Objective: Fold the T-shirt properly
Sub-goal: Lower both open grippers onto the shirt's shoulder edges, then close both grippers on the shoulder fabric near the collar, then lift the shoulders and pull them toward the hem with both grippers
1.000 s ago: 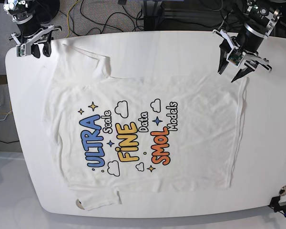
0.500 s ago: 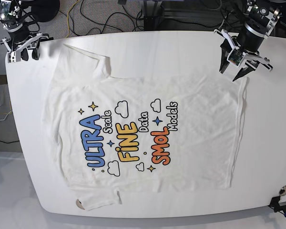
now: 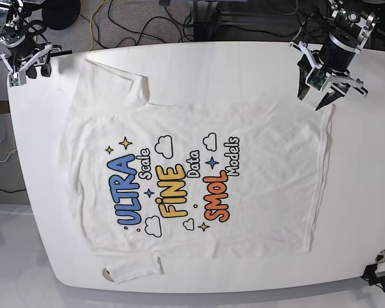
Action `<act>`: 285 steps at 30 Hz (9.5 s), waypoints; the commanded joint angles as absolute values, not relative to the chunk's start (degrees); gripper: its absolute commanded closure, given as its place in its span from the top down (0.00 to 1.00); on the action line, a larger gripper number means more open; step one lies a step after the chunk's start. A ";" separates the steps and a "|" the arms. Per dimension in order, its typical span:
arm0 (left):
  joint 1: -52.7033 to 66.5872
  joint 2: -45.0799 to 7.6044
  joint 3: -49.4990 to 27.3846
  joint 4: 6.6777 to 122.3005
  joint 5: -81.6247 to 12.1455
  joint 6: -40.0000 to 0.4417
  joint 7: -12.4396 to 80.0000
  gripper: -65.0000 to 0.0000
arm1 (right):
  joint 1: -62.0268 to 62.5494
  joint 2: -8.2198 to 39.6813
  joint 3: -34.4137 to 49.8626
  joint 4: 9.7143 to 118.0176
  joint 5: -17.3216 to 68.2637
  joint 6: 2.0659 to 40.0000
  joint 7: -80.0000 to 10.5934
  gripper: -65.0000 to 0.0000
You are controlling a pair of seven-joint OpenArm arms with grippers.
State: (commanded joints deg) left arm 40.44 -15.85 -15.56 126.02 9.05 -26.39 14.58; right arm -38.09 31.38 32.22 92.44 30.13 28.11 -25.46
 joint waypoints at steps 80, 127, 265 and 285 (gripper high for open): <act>36.70 -14.11 -20.26 117.23 8.84 -31.96 7.52 0.36 | -17.71 10.68 53.76 93.67 14.46 40.00 -39.87 0.38; 36.44 -14.11 -20.09 116.97 9.01 -31.96 7.52 0.36 | -22.81 6.37 38.20 95.60 26.95 40.00 -51.65 0.37; 13.41 -8.13 -30.20 89.45 -23.96 -40.00 39.60 0.25 | -17.98 6.37 34.86 105.01 22.64 40.00 -51.74 0.00; 13.41 -8.40 -30.55 89.89 -24.04 -40.00 39.60 0.00 | -18.15 6.37 34.86 105.36 23.08 40.00 -51.74 0.00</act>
